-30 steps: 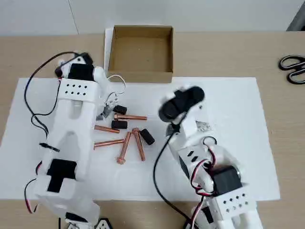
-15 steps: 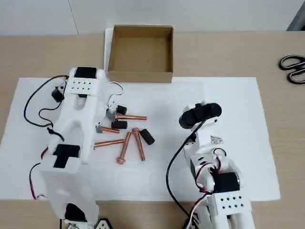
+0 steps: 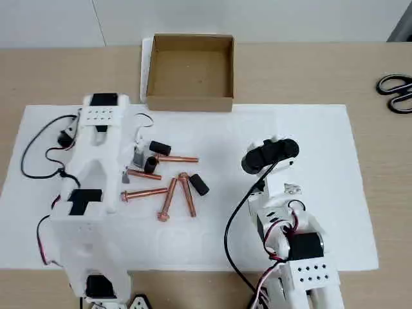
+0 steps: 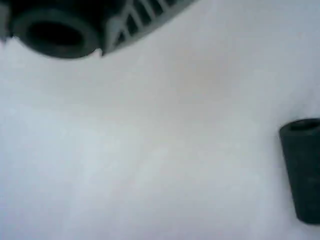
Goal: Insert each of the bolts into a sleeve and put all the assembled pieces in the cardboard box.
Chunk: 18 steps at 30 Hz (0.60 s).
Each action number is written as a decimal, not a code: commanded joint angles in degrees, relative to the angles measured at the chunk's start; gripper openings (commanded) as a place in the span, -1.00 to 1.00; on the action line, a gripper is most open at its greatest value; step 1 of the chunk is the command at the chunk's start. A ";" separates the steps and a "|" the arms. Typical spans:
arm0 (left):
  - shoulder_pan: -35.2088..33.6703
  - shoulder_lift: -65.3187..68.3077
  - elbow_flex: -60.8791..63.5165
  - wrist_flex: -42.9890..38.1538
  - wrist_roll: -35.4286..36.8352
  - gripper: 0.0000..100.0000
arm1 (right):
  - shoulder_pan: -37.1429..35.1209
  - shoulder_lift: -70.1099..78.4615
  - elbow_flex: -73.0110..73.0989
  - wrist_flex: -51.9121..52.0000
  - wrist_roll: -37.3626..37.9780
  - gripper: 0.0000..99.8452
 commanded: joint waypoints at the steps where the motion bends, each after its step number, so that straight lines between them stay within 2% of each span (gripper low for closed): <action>1: -1.67 -0.79 0.13 0.53 0.26 -0.63 | 0.57 -1.01 -0.18 -1.01 0.18 -0.99; 8: 0.00 -0.44 0.31 0.18 0.26 -0.64 | 0.57 -1.01 -0.18 -0.92 0.18 -0.99; 10: 0.70 1.23 0.31 0.18 0.09 -0.72 | 0.57 -1.01 -0.18 -0.75 0.18 -0.99; 14: 0.62 7.82 -0.04 0.18 0.18 -1.00 | 0.75 -1.01 -0.18 -0.75 0.18 -0.99; 18: 0.35 10.46 -2.59 0.53 0.26 -0.99 | 0.75 -1.01 -0.26 -0.75 0.18 -0.99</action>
